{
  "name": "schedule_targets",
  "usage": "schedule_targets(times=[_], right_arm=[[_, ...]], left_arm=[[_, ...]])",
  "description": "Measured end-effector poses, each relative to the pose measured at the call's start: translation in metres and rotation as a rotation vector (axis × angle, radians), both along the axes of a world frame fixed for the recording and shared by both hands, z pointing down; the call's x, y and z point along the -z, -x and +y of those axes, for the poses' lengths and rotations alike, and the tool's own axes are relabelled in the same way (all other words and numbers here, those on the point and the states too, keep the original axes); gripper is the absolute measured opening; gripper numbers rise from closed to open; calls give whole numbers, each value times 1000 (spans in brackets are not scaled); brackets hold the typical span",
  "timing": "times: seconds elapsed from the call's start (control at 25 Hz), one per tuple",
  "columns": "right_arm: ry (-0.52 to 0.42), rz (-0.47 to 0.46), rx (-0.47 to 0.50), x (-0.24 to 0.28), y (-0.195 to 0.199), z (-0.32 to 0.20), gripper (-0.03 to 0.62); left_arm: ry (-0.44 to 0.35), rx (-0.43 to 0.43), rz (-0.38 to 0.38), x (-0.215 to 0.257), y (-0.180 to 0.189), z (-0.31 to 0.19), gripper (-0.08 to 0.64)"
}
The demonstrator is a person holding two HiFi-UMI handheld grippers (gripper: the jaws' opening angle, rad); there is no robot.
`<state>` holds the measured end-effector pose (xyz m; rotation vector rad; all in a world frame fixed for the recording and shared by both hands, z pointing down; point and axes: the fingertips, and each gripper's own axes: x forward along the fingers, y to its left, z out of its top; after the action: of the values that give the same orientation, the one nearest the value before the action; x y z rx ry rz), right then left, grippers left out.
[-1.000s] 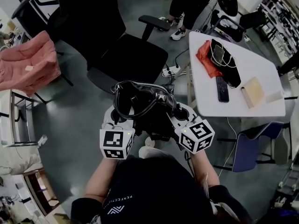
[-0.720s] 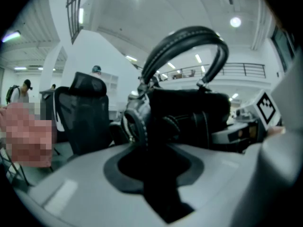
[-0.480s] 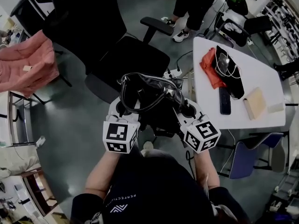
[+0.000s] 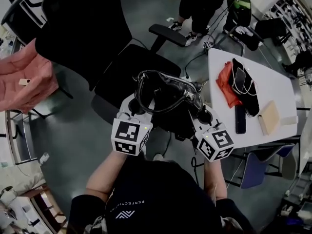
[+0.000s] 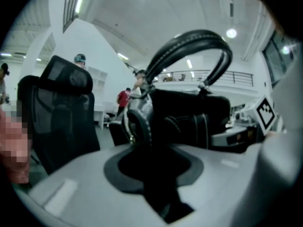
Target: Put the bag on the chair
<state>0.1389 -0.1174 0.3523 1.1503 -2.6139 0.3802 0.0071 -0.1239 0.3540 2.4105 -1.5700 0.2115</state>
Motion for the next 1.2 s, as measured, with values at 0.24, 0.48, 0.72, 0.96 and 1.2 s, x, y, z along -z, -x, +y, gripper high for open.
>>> schedule_targets(times=[0.24, 0.48, 0.72, 0.96, 1.2], right_arm=[[2, -10, -3, -7, 39, -38, 63], [29, -32, 29, -23, 81, -67, 66], [68, -57, 69, -45, 122, -94, 67], [111, -60, 123, -70, 162, -111, 78], [172, -70, 153, -95, 192, -121, 87]], left_arm=[[8, -12, -8, -5, 39, -41, 110], [33, 5, -42, -17, 81, -70, 110], [59, 47, -67, -35, 122, -92, 110], [109, 108, -66, -56, 163, -102, 110], [141, 136, -92, -78, 194, -109, 112]])
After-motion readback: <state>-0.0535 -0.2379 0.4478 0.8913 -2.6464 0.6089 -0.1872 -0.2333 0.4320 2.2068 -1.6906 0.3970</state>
